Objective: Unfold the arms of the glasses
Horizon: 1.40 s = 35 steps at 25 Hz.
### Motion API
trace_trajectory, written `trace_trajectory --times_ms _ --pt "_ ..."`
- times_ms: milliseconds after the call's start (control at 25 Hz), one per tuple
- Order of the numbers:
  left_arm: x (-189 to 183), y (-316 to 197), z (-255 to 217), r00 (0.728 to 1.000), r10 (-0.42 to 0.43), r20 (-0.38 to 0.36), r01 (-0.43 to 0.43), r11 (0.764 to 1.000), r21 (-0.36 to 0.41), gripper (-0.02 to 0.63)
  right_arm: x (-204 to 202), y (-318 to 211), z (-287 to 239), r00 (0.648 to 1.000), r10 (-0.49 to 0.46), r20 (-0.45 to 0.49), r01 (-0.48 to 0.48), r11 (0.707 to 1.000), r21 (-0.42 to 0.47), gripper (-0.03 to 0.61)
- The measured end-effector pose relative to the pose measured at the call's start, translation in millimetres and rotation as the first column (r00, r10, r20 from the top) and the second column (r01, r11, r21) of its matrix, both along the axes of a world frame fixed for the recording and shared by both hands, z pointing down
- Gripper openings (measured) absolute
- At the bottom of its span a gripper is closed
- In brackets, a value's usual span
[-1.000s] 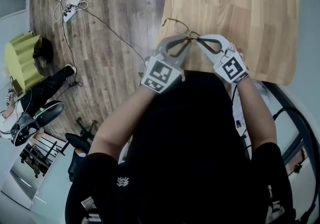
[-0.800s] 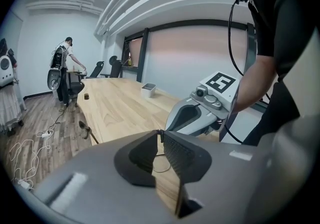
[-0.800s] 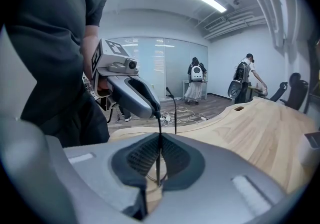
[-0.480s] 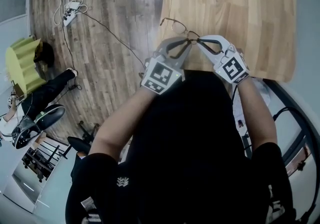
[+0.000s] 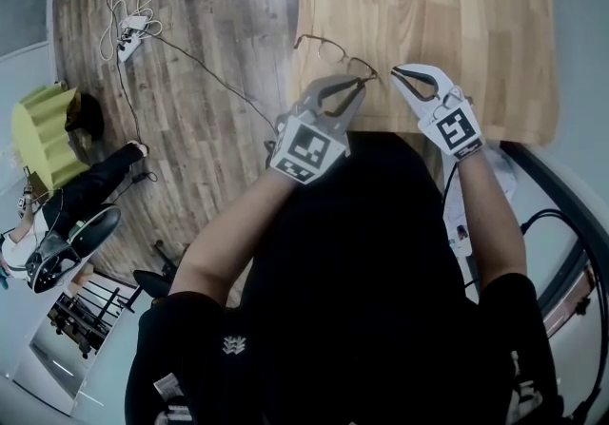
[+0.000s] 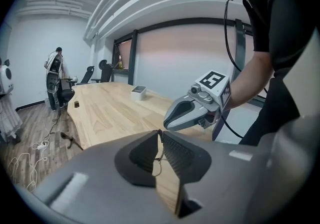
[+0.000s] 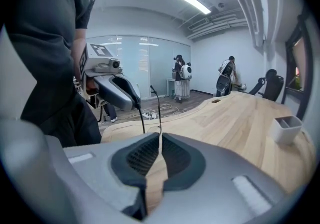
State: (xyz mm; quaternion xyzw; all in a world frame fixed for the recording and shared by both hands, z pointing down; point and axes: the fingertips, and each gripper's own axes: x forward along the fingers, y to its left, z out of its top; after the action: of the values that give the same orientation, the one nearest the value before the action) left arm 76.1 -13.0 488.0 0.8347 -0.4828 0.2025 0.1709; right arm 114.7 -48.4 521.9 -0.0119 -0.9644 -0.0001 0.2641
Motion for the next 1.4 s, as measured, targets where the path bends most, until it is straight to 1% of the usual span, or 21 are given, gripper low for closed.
trace_trajectory --times_ms 120,240,680,960,1080,1240,1320,1400 --pt "8 -1 -4 1.000 0.024 0.001 -0.024 1.000 0.012 0.038 5 -5 -1 0.998 0.054 0.009 -0.054 0.998 -0.017 0.017" --pt "17 -1 -7 0.999 0.047 -0.002 -0.047 0.999 0.017 0.039 10 -5 -2 0.997 0.076 0.011 -0.076 0.997 -0.021 0.017" --pt "43 0 -9 0.994 0.111 -0.002 -0.111 0.994 0.018 0.046 30 -10 0 0.993 0.114 0.018 -0.114 0.993 -0.029 0.017" --pt "58 2 -20 0.991 0.129 -0.021 -0.128 0.991 0.046 0.049 41 -8 -1 0.994 0.112 0.018 -0.111 0.993 -0.030 0.017" --pt "60 3 -30 0.991 0.132 -0.031 -0.130 0.990 0.062 0.050 42 -8 -7 0.993 0.118 0.022 -0.117 0.993 -0.029 0.017" --pt "59 -1 -42 0.989 0.144 -0.043 -0.139 0.985 0.105 0.051 41 -15 -13 0.991 0.129 0.022 -0.129 0.992 -0.009 0.017" --pt "52 0 -51 0.989 0.136 -0.057 -0.128 0.984 0.122 0.051 40 -15 -19 0.989 0.147 0.027 -0.147 0.989 -0.008 0.017" --pt "37 -1 -59 0.992 0.109 -0.069 -0.100 0.986 0.132 0.051 37 -14 -27 0.984 0.172 0.040 -0.172 0.985 -0.011 0.017"
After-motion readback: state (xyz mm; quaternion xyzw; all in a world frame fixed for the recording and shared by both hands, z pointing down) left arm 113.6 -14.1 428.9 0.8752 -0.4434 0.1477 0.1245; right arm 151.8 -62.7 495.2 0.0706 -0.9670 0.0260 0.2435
